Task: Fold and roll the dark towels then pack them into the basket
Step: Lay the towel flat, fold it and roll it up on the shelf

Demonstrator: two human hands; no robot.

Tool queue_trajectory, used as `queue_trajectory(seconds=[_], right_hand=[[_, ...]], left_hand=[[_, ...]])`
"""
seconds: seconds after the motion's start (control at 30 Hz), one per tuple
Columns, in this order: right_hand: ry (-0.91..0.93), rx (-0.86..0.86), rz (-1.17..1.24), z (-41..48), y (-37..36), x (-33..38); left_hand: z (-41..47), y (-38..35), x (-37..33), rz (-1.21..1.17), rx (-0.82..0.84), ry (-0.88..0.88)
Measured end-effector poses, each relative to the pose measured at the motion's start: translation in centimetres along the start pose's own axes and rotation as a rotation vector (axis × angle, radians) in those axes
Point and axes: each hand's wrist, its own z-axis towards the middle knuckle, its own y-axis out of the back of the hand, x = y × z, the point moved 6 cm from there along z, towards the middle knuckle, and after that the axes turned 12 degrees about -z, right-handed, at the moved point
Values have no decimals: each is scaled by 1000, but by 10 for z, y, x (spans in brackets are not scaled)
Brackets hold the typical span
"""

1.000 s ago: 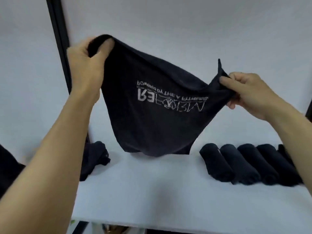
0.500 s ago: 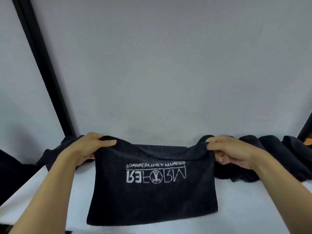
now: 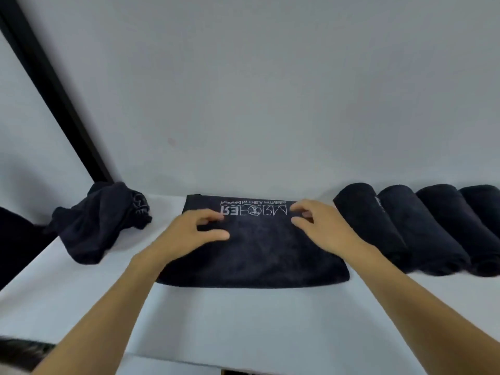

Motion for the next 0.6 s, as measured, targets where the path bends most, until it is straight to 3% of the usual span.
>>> queue_trajectory(seconds=[0.07, 0.13, 0.3, 0.37, 0.47, 0.6], right_hand=[[156, 190, -34, -34, -16, 11], [218, 330, -133, -60, -24, 6], [275, 64, -530, -86, -16, 12], [295, 41, -603, -96, -16, 19], [347, 226, -494, -134, -13, 28], [395, 479, -384, -179, -9, 48]], left_hand=[[-37, -15, 14, 134, 172, 3], [-62, -11, 27, 229, 190, -15], [-92, 12, 34, 471, -75, -227], [-106, 12, 28, 478, -100, -277], [-145, 9, 20, 465, 36, -328], [-181, 5, 15, 444, 304, -149]])
